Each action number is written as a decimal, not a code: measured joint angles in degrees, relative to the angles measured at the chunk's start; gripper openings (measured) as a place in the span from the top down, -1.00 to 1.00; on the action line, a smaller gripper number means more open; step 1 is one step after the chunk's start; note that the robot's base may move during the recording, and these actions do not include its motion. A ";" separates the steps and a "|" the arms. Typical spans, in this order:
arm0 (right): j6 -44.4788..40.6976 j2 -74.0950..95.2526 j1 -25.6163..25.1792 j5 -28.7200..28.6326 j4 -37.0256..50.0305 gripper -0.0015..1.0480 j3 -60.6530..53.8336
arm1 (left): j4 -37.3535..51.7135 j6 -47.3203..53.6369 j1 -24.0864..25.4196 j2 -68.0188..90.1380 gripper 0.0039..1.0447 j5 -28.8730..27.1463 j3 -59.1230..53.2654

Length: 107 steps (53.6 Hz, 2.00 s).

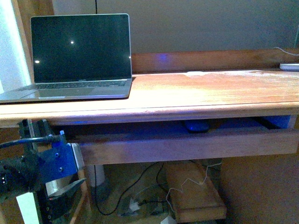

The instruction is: Place mouse

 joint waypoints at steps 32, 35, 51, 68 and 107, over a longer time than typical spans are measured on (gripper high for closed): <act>0.00 0.00 0.00 0.00 0.00 -0.86 0.00 | -32.96 -33.11 -3.52 -30.69 -0.86 6.86 -14.45; 0.00 0.00 0.00 0.02 0.00 -0.86 0.00 | -33.44 -39.52 -4.07 -33.92 -0.86 6.36 -16.02; 0.00 0.00 0.00 0.00 0.00 -0.86 0.00 | -38.10 -68.61 -6.60 -55.56 -0.86 -0.70 -21.07; 0.00 0.00 0.00 0.00 0.00 -0.86 0.00 | -32.46 -78.34 -15.63 -78.64 -0.55 -30.36 -29.35; -1.16 67.63 36.46 15.08 21.90 -0.86 33.09 | -33.48 -74.49 1.90 -97.18 0.95 -26.99 -44.57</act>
